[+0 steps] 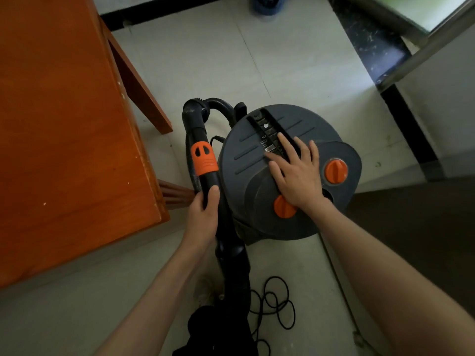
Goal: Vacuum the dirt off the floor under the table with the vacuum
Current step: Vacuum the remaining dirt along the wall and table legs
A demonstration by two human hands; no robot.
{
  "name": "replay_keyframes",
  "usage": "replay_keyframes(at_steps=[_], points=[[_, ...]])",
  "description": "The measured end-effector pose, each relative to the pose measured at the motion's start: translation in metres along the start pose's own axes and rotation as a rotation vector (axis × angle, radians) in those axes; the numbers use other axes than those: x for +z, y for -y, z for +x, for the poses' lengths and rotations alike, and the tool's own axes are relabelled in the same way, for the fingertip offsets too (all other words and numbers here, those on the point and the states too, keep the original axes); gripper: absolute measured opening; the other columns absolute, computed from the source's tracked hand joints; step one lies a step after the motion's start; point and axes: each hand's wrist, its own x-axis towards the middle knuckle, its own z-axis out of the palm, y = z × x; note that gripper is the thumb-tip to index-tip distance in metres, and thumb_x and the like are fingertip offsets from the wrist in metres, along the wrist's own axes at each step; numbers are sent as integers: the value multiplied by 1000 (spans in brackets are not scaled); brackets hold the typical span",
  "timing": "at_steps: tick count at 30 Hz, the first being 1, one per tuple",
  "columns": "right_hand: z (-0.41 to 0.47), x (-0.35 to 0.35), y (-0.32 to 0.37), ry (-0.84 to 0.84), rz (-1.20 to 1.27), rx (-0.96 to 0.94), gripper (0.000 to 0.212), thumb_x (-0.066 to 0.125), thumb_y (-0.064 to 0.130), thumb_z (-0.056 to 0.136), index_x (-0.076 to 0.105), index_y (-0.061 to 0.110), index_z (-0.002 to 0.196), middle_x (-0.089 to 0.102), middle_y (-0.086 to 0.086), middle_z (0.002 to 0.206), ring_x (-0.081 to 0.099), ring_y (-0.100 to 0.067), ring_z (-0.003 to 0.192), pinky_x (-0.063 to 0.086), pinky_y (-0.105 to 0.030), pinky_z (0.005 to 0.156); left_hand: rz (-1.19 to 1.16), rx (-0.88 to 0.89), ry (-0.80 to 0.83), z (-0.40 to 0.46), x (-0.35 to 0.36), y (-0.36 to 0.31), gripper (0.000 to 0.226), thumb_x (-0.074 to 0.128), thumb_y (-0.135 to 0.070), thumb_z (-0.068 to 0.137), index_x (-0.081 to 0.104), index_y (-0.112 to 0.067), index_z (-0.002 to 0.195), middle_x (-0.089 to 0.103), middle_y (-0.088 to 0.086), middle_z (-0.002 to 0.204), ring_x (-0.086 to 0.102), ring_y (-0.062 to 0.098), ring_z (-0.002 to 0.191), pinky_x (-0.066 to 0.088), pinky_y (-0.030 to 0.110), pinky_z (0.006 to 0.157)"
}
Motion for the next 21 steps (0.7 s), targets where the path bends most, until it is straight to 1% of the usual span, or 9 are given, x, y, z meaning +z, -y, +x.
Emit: replay_keyframes(at_steps=[2, 4, 8, 12, 16, 18, 19, 21], points=[[5, -1, -8, -43, -18, -72, 49, 23, 44, 98, 66, 31, 119, 42, -4, 148, 36, -34, 135, 10, -45, 112, -3, 3, 0, 2, 1, 1, 31, 44, -29, 97, 59, -6, 112, 63, 7, 94, 60, 17, 85, 47, 25, 73], [8, 0, -13, -68, -46, -118, 48, 24, 44, 99, 67, 32, 116, 46, -4, 145, 41, -33, 131, 18, -45, 109, 2, 4, 4, 3, 2, 3, 32, 44, -30, 97, 59, -7, 113, 64, 8, 97, 61, 18, 88, 47, 27, 77], [16, 5, -17, -95, -71, -121, 47, 25, 44, 99, 68, 32, 112, 45, -3, 145, 43, -30, 129, 21, -45, 108, -2, 7, 14, 9, 5, 2, 32, 44, -31, 97, 59, -8, 114, 66, 8, 99, 62, 16, 88, 48, 25, 77], [39, 5, -16, -113, -63, -109, 45, 26, 45, 99, 68, 32, 109, 45, -3, 145, 44, -30, 128, 21, -46, 108, -35, 14, -23, 24, 11, -14, 28, 44, -31, 97, 59, -10, 105, 65, 8, 94, 62, 20, 87, 48, 32, 80], [80, 1, -20, -111, -66, -119, 46, 25, 45, 99, 67, 32, 110, 45, -3, 146, 43, -29, 128, 20, -46, 109, -62, 56, -81, 43, 18, -34, 26, 45, -34, 96, 59, -13, 105, 61, 0, 84, 58, 13, 78, 45, 27, 70], [107, -3, -22, -94, -51, -135, 47, 23, 46, 99, 67, 32, 111, 43, -3, 147, 42, -29, 129, 19, -47, 110, -60, 52, -103, 49, 23, -39, 26, 44, -34, 97, 58, -14, 106, 60, 0, 83, 58, 11, 76, 46, 24, 68], [122, -5, -23, -84, -40, -138, 48, 22, 46, 98, 66, 31, 111, 42, -3, 147, 40, -29, 130, 18, -48, 111, -61, 49, -119, 52, 25, -41, 25, 44, -33, 97, 58, -15, 105, 61, 0, 84, 58, 11, 75, 47, 20, 65], [151, -9, -26, -81, -17, -149, 51, 20, 46, 98, 66, 29, 111, 40, -4, 149, 39, -30, 132, 18, -50, 112, -56, 30, -165, 58, 31, -44, 20, 44, -32, 97, 57, -17, 102, 60, 2, 82, 57, 9, 71, 44, 11, 57]])
